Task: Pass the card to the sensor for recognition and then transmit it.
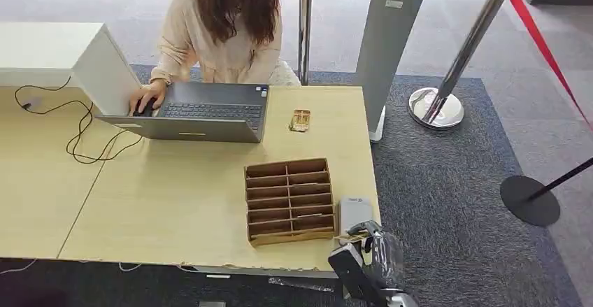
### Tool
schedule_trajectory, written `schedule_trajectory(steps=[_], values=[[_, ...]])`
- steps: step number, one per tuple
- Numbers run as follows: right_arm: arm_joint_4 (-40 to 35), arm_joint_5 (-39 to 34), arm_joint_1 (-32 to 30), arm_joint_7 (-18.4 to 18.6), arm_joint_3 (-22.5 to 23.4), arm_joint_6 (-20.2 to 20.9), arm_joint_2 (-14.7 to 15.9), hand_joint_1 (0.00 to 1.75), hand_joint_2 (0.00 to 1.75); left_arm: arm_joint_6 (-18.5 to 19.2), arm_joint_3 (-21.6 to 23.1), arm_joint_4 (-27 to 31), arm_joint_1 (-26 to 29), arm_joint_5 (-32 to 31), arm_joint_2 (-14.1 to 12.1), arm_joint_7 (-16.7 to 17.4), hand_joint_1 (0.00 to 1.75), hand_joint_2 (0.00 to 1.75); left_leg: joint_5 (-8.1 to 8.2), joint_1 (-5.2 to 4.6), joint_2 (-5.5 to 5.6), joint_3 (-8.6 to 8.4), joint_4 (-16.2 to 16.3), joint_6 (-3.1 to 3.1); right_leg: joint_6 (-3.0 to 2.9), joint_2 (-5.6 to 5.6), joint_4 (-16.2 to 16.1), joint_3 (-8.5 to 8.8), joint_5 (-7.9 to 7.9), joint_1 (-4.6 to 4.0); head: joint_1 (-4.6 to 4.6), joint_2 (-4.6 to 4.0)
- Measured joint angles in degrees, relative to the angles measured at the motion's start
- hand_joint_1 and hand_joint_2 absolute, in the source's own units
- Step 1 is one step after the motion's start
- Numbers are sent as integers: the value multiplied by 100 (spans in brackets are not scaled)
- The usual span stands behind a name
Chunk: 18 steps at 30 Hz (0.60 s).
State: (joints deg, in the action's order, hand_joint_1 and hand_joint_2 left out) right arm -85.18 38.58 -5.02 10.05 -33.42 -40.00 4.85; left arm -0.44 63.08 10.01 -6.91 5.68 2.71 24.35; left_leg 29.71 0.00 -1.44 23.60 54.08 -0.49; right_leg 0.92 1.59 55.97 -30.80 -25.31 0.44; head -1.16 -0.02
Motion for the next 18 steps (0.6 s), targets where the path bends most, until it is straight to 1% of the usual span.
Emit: schedule_trajectory(steps=[18], values=[[194,17,-2,127,-15,-2,-2,175,175,2,-4,-2,1,35,0,17,0,0,0,0,0,0,0,0,0,0,0,0,0,0,0,0]])
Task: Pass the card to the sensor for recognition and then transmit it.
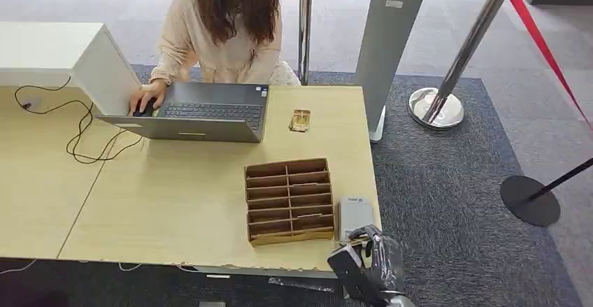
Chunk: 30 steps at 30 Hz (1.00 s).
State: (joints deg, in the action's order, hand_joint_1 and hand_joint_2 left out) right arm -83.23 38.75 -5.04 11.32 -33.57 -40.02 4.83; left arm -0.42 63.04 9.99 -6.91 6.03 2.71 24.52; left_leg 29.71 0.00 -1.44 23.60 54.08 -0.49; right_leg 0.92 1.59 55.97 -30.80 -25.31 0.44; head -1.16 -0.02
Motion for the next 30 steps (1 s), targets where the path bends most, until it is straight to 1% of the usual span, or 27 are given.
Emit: schedule_trajectory(steps=[18,22,26,28,30], values=[[52,-18,-1,37,-2,0,0,175,175,-2,-59,0,3,17,-2,2,0,0,0,0,0,0,0,0,0,0,0,0,0,0,0,0],[52,9,-1,-18,0,0,-2,175,175,-2,-101,0,6,33,-2,4,0,0,0,0,0,0,0,0,0,0,0,0,0,0,0,0],[7,113,-5,-140,26,-2,-4,175,175,-2,-125,0,10,33,-4,7,0,0,0,0,0,0,0,0,0,0,0,0,0,0,0,0],[-90,209,-1,-125,48,-2,-4,175,175,0,-129,0,12,33,-7,7,0,0,0,0,0,0,0,0,0,0,0,0,0,0,0,0],[-290,469,1,-50,83,-7,2,175,175,20,-131,0,13,20,-11,2,0,0,0,0,0,0,0,0,0,0,0,0,0,0,0,0]])
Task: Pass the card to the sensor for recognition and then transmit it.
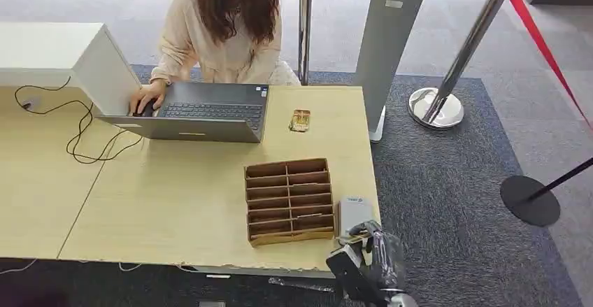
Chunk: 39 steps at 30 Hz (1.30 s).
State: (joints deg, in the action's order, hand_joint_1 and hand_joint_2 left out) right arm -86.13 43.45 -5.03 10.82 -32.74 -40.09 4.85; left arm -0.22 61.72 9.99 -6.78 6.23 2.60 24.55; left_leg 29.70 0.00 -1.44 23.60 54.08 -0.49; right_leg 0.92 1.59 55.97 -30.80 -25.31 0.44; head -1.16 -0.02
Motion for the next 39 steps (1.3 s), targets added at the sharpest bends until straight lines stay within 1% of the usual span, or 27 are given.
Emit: schedule_trajectory(steps=[1,4,9,12,15,19,21,24,28,33,39], values=[[-119,137,5,96,16,-2,4,175,175,4,-2,0,0,-4,-2,-7,0,0,0,0,0,0,0,0,0,0,0,1,0,0,0,0],[-617,576,99,551,29,-4,77,173,175,15,-2,0,2,-11,-9,-13,0,0,0,0,-1,-1,0,0,-1,0,0,1,1,0,0,0],[-1502,1324,321,973,16,-2,248,171,175,7,-2,0,7,-22,-33,-31,0,0,-1,-1,-1,-2,1,0,0,0,0,1,3,1,0,0],[-2035,1633,484,1231,-4,142,406,171,175,-22,-2,0,10,-22,-37,-33,0,0,-1,-1,-1,-2,1,0,0,0,0,1,3,1,0,-2],[-2523,1773,667,1301,-41,323,542,171,175,-26,-2,0,13,-20,-37,-48,0,0,-1,-1,-1,-2,1,0,1,0,0,2,3,1,0,0],[-3059,1885,956,1303,-94,726,669,175,175,-28,-4,0,18,-18,-37,-61,0,0,-1,0,-1,-2,1,0,1,0,0,2,4,1,-2,0],[-3232,1941,1138,1268,-124,943,701,175,175,-28,-4,0,21,-18,-37,-79,0,0,-1,0,-2,-2,1,0,0,0,0,1,4,1,0,0],[-3417,1972,1418,1250,-179,1124,719,175,175,-28,-4,0,23,-22,-37,-107,0,0,-2,0,-1,-2,0,0,0,0,0,2,4,0,0,0],[-3533,1957,1707,1253,-242,1323,730,175,175,-28,-4,2,26,-46,-35,-131,0,0,-3,1,-1,1,0,-1,0,0,1,1,4,1,0,0],[-3532,1799,2238,1412,-360,1626,743,175,175,-28,-4,4,29,-151,-22,-228,0,0,-5,1,-1,3,1,1,0,1,1,2,4,1,0,0],[-3217,1640,2892,1602,-481,1812,677,175,175,-31,-2,4,23,-289,9,-293,0,0,-5,1,-1,2,1,1,0,0,2,1,5,1,0,0]])
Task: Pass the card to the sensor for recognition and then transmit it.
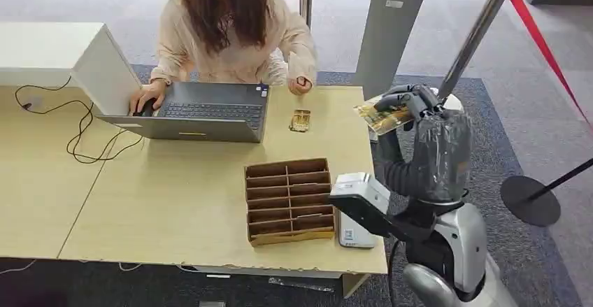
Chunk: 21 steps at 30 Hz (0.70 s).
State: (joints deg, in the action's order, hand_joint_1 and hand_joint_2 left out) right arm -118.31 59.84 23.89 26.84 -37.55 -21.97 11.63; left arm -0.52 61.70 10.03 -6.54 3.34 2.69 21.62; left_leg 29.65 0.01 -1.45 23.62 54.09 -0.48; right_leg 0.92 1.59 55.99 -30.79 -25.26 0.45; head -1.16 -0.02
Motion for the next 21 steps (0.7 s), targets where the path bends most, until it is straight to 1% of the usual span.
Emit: schedule_trajectory(steps=[5,8,11,15,21], values=[[507,-142,476,144,-112,107,-138,175,175,2,9,0,-1,-120,4,-48,0,0,-1,1,1,1,0,-1,0,0,2,0,0,0,0,0],[1001,-617,745,223,-188,81,-280,175,175,2,13,0,-2,-177,11,-76,0,0,-3,1,1,2,0,-2,0,2,3,0,0,0,2,0],[1428,-1065,955,205,-243,-33,-420,175,175,0,15,0,-1,-212,11,-96,0,0,-3,1,8,3,0,-2,0,4,5,0,0,0,0,-2],[2072,-1433,1161,164,-321,-155,-614,175,175,2,20,0,-2,-251,11,-124,0,0,-3,1,12,5,0,-2,0,5,5,-1,0,0,0,0],[2874,-1523,1325,63,-459,-247,-933,175,175,2,35,0,-2,-297,11,-127,0,0,-3,1,13,7,0,-2,0,5,5,-2,0,0,-2,0]])
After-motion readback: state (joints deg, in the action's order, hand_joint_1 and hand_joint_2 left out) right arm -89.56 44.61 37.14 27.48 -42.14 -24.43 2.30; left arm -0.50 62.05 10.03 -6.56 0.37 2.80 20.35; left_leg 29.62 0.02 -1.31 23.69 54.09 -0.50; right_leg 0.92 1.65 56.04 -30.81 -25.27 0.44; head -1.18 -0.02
